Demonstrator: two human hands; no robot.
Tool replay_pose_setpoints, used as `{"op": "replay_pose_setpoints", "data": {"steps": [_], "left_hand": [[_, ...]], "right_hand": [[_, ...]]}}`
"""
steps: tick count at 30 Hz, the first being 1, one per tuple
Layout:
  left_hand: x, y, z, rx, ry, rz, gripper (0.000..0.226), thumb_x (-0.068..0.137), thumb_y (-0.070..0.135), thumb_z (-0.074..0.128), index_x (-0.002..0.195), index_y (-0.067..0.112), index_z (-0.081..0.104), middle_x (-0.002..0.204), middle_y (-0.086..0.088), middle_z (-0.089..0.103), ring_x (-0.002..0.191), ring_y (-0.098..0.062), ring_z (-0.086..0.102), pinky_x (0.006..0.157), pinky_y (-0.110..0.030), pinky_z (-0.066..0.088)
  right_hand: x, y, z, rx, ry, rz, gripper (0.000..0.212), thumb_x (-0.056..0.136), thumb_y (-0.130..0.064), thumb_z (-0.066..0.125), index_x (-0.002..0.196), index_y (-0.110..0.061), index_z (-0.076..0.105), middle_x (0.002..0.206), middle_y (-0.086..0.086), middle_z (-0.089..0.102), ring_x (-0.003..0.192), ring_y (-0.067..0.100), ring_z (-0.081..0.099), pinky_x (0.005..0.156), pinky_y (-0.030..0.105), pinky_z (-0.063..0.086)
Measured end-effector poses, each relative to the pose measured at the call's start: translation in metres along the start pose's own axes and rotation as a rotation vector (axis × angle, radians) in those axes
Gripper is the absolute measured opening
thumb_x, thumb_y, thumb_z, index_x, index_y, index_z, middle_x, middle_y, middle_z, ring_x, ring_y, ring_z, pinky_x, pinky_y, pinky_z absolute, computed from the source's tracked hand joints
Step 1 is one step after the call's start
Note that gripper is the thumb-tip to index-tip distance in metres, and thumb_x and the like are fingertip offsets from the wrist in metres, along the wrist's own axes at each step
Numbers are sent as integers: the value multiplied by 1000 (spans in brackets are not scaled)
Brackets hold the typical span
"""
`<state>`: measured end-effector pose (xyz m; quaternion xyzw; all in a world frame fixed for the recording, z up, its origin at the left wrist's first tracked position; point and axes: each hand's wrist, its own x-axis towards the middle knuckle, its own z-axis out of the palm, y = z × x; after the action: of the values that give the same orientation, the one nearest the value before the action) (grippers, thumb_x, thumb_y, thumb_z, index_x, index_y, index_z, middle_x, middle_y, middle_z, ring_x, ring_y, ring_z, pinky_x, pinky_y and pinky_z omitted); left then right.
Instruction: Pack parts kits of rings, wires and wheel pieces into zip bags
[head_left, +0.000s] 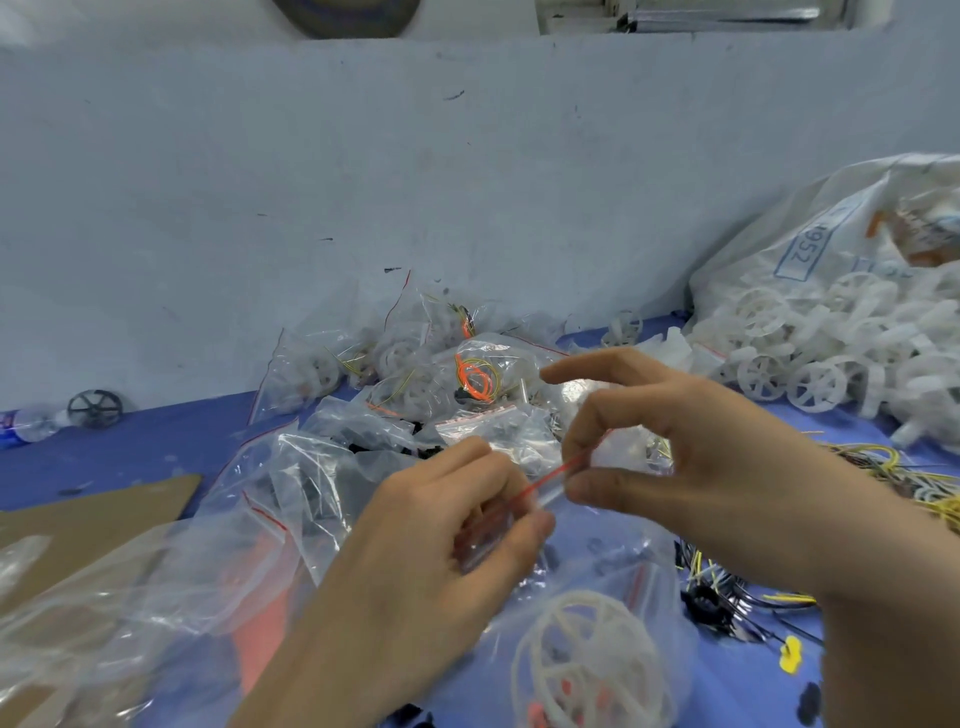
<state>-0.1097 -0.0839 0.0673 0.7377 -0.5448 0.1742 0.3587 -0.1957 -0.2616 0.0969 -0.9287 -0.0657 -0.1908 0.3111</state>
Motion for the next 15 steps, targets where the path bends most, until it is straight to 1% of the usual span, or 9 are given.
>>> {"op": "replay_pose_setpoints", "data": {"steps": [3,5,6,7,8,9,11,13,15], "left_hand": [[1,0,-1,-31,11,14,26,86,37,54,68,18,54,69,13,42,62,-1,44,58,-10,30],[0,0,-5,-59,24,16,29,86,36,54,66,15,51,69,8,43,62,-7,45,57,-15,32],[0,0,-6,-68,29,17,30,86,36,54,65,14,51,69,6,43,62,-9,45,57,-16,33],[-1,0,-6,-77,34,15,31,86,36,54,65,13,51,69,5,43,62,-10,46,57,-18,33],[-1,0,-6,-92,36,5,30,86,36,54,65,13,52,69,5,44,62,-12,46,57,-20,34],[-1,0,-5,-109,36,-12,30,85,37,54,65,15,52,68,4,45,63,-12,47,57,-21,35],[-2,0,-4,-124,38,-43,27,82,38,53,65,18,52,69,5,47,64,-12,49,57,-20,36],[-2,0,-3,-118,52,-53,24,80,38,52,66,20,55,69,7,48,63,-11,50,57,-19,37],[-1,2,-2,-115,78,-29,22,80,36,54,67,19,57,68,10,48,60,-10,49,56,-21,38]], "right_hand": [[2,-1,2,44,28,-23,8,72,-39,70,77,-39,64,126,-35,44,119,-15,41,96,14,31],[2,0,1,187,76,5,27,65,-44,75,89,-41,61,127,-37,42,120,-16,41,98,19,32],[2,1,1,251,84,27,36,61,-49,74,93,-43,59,127,-38,41,120,-16,42,98,20,34],[2,2,1,295,72,41,39,59,-52,72,94,-43,58,127,-39,41,120,-16,42,96,21,36],[2,2,1,331,43,43,35,60,-52,70,92,-41,61,126,-39,43,120,-16,43,94,21,37],[3,2,2,372,11,36,27,64,-49,71,87,-37,64,125,-36,46,120,-14,44,92,23,39],[5,1,3,454,-26,7,12,72,-38,75,76,-29,68,125,-28,54,120,-8,49,92,28,45],[7,-1,5,508,-55,-11,9,73,-30,76,70,-28,68,123,-21,59,118,-3,53,94,30,47],[8,-2,9,545,-91,-15,9,73,-29,75,68,-24,68,120,-16,63,115,0,57,94,33,48]]}}
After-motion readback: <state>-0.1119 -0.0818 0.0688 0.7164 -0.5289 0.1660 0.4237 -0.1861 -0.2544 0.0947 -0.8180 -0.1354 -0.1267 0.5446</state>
